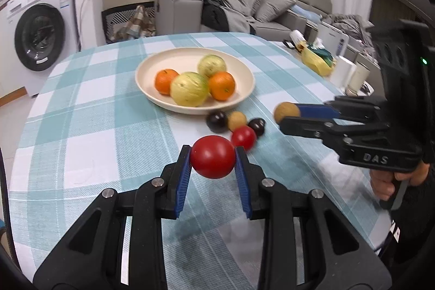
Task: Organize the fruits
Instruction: 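Carry the tomato and kiwi onto the cream plate and open both tools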
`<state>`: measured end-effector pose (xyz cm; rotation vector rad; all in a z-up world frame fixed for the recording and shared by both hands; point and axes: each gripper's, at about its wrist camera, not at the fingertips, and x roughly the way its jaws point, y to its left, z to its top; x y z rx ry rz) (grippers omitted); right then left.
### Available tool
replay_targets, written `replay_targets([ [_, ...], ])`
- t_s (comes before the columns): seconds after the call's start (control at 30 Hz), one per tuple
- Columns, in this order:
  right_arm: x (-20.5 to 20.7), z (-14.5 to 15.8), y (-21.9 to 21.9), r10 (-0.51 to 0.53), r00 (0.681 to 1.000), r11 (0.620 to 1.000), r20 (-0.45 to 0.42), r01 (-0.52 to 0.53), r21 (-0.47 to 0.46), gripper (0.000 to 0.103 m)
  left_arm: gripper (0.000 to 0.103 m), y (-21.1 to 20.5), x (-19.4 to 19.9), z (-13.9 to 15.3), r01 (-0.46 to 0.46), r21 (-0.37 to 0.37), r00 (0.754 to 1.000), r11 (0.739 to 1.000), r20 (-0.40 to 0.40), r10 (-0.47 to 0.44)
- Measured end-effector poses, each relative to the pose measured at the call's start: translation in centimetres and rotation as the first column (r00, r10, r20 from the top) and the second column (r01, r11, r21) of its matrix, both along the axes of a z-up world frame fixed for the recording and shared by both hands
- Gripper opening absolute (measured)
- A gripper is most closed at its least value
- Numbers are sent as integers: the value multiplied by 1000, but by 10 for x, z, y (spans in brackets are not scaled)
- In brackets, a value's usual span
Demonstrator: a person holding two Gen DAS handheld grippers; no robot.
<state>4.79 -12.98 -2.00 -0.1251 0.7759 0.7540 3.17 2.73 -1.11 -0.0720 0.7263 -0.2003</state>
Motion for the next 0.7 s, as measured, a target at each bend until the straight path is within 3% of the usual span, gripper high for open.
replay_targets([
  [0.7, 15, 15, -9, -54, 998, 998, 37, 52, 44, 28, 28, 14, 51, 9, -75, -6, 997, 997, 30, 75],
])
